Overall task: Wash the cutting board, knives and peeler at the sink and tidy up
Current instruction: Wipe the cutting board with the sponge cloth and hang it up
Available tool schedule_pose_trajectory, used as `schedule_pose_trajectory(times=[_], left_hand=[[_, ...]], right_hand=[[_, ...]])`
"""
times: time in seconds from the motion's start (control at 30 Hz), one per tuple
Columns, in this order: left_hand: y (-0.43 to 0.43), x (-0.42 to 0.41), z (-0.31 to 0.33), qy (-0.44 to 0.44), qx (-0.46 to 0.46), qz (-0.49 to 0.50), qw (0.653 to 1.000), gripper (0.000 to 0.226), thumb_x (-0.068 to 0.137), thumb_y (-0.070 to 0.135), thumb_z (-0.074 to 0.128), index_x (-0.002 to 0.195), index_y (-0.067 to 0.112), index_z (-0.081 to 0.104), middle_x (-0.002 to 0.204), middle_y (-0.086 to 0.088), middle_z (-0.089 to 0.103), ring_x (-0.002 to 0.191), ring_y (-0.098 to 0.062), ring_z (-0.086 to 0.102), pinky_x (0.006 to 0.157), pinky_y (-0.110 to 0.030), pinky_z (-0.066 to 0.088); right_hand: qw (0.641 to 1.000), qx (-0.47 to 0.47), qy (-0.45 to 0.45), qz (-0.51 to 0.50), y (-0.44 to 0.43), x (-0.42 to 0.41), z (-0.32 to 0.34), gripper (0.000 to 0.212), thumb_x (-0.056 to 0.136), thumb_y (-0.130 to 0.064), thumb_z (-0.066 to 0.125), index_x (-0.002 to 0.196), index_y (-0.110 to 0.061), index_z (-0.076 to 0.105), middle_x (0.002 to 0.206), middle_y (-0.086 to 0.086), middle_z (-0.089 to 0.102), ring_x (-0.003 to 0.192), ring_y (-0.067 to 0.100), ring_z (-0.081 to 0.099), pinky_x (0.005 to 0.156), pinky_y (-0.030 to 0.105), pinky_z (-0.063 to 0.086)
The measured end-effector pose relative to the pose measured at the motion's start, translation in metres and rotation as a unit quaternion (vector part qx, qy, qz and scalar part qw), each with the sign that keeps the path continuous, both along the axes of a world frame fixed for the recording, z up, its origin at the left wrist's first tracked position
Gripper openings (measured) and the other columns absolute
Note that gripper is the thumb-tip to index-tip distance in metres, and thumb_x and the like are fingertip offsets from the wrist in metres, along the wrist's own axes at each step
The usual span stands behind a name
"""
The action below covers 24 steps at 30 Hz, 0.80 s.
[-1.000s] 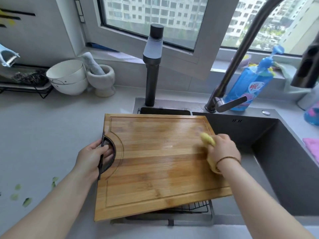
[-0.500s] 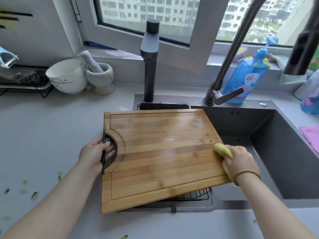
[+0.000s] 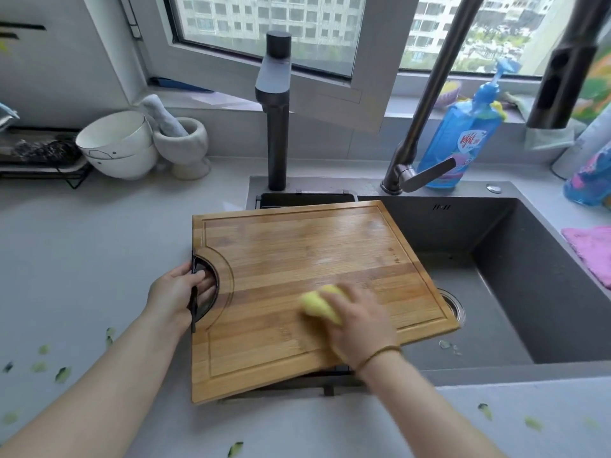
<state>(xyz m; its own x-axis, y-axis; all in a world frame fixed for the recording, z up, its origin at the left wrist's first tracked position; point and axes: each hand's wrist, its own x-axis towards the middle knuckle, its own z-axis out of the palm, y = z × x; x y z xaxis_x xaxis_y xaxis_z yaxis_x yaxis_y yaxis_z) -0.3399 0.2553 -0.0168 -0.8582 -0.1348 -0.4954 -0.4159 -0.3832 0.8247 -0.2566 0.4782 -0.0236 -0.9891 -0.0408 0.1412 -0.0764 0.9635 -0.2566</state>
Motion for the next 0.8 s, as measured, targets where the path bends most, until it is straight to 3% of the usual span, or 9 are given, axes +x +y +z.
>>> schedule_pose_trajectory(times=[0.07,0.13,0.23,0.33,0.4,0.47,0.53,0.6,0.8], left_hand=[[-0.002,0.001,-0.003,-0.007,0.000,-0.001,1.000,0.042,0.093,-0.010,0.036,0.134,-0.002,0.042,0.091,-0.009,0.060,0.069,-0.016,0.063,0.046,-0.014,0.052],[-0.003,-0.001,-0.003,-0.009,0.000,0.000,1.000,0.043,0.093,-0.009,0.036,0.135,-0.002,0.042,0.098,-0.012,0.061,0.066,-0.015,0.065,0.046,-0.015,0.052],[-0.003,-0.005,-0.002,-0.006,0.001,0.001,1.000,0.042,0.093,-0.009,0.036,0.134,-0.002,0.042,0.091,-0.009,0.060,0.056,-0.010,0.068,0.047,-0.015,0.053],[-0.002,-0.005,-0.002,-0.013,-0.008,0.006,1.000,0.045,0.093,-0.010,0.035,0.136,-0.001,0.041,0.110,-0.015,0.060,0.075,-0.016,0.061,0.064,-0.019,0.055],[-0.001,-0.005,-0.001,-0.017,-0.017,0.008,1.000,0.045,0.093,-0.010,0.035,0.136,0.000,0.040,0.122,-0.020,0.055,0.079,-0.015,0.058,0.073,-0.025,0.052],[-0.003,-0.008,0.000,-0.016,-0.016,0.013,1.000,0.044,0.093,-0.009,0.035,0.135,0.000,0.041,0.109,-0.016,0.060,0.078,-0.015,0.058,0.060,-0.020,0.056],[-0.007,-0.012,0.003,-0.017,-0.018,0.020,1.000,0.043,0.093,-0.009,0.036,0.135,0.000,0.041,0.092,-0.009,0.060,0.079,-0.015,0.059,0.051,-0.015,0.054],[-0.013,-0.015,0.004,-0.019,-0.030,0.025,0.999,0.044,0.093,-0.009,0.037,0.135,0.000,0.041,0.092,-0.010,0.061,0.079,-0.016,0.059,0.051,-0.015,0.054],[-0.010,-0.023,-0.006,-0.041,-0.158,0.030,0.986,0.044,0.090,-0.010,0.045,0.131,0.002,0.048,0.112,-0.016,0.061,0.076,-0.018,0.058,0.059,-0.019,0.054]], right_hand=[[0.992,-0.010,-0.045,-0.120,0.056,0.005,0.001,0.043,0.090,-0.024,0.049,0.133,-0.031,0.045,0.142,-0.001,0.037,0.124,0.024,0.040,0.098,0.028,0.036],[0.972,-0.012,-0.056,-0.229,0.095,0.006,0.009,0.036,0.093,-0.029,0.044,0.129,-0.030,0.048,0.134,0.000,0.043,0.116,0.024,0.044,0.091,0.033,0.042],[0.962,0.026,-0.090,-0.257,0.097,-0.008,0.016,0.033,0.094,-0.035,0.041,0.124,-0.030,0.052,0.128,-0.001,0.046,0.112,0.022,0.046,0.084,0.034,0.048],[0.983,-0.002,-0.062,-0.170,0.039,-0.034,0.025,0.042,0.089,-0.027,0.051,0.130,-0.029,0.047,0.139,-0.001,0.040,0.122,0.023,0.040,0.097,0.033,0.041],[1.000,0.021,0.004,-0.018,-0.017,-0.044,0.022,0.046,0.070,-0.028,0.073,0.115,-0.028,0.062,0.125,0.003,0.056,0.109,0.025,0.055,0.088,0.032,0.048],[0.995,0.038,0.009,0.089,-0.048,-0.051,0.019,0.045,0.041,-0.033,0.086,0.083,-0.029,0.072,0.094,0.001,0.070,0.076,0.022,0.066,0.061,0.026,0.053],[0.996,0.031,0.003,0.085,-0.039,-0.066,0.022,0.041,0.057,-0.030,0.081,0.096,-0.028,0.069,0.106,0.001,0.065,0.088,0.023,0.064,0.067,0.025,0.051],[0.998,0.047,-0.049,0.008,0.005,-0.092,0.018,0.037,0.087,-0.025,0.054,0.124,-0.027,0.052,0.132,0.001,0.046,0.118,0.024,0.046,0.089,0.031,0.042],[0.961,-0.074,-0.062,-0.257,0.105,-0.157,0.034,0.036,0.095,-0.029,0.041,0.129,-0.020,0.050,0.130,0.013,0.045,0.119,0.033,0.042,0.092,0.047,0.042]])
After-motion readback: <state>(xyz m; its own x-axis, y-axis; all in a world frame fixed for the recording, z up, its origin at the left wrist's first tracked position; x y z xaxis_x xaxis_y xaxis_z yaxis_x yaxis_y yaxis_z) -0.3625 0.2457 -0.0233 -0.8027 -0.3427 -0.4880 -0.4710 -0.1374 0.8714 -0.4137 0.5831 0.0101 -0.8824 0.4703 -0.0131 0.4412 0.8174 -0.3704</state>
